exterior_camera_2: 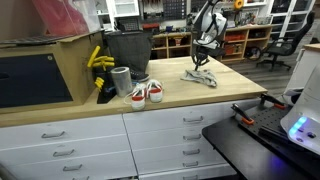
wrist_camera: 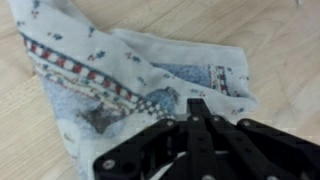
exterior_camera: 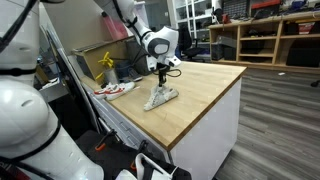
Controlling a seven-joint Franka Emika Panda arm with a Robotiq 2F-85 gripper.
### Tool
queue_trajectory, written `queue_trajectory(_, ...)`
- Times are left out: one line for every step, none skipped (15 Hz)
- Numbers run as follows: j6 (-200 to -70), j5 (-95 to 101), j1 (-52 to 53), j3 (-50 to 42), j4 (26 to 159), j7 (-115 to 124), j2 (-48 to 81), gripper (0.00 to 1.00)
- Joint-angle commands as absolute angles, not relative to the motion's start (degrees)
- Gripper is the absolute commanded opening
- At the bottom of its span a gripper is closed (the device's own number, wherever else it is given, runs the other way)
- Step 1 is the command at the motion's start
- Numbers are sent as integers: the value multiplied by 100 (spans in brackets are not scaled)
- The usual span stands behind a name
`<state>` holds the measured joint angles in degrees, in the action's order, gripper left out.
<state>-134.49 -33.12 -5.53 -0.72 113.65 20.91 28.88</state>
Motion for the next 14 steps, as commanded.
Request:
queue_trajectory(-13571, -3931, -592, 135, 11301, 1955, 2857, 0)
queue_trajectory(-13682, -4082, -566, 159, 11255, 1903, 2920, 0)
queue_trajectory(-13784, -4209, -540, 178, 11220, 1860, 2968, 0)
queue_trajectory(-13901, -4304, -513, 191, 11176, 1831, 3028, 0)
queue_trajectory(-13976, -4380, -499, 204, 11149, 1784, 3068, 0)
queue_trajectory(-14063, -4425, -474, 205, 11116, 1761, 3118, 0)
queue_trajectory(-14133, -4425, -449, 197, 11099, 1763, 3176, 0)
queue_trajectory(-14188, -4376, -419, 176, 11079, 1783, 3252, 0)
queue_trajectory(-14253, -4361, -408, 178, 11061, 1771, 3320, 0)
queue_trajectory(-14376, -4369, -400, 189, 11039, 1724, 3418, 0)
queue_trajectory(-14445, -4359, -397, 192, 11002, 1717, 3523, 0)
queue_trajectory(-14532, -4357, -403, 208, 10971, 1657, 3629, 0)
queue_trajectory(-14633, -4360, -414, 229, 10948, 1582, 3733, 0)
queue_trajectory(-14727, -4360, -422, 246, 10922, 1527, 3844, 0)
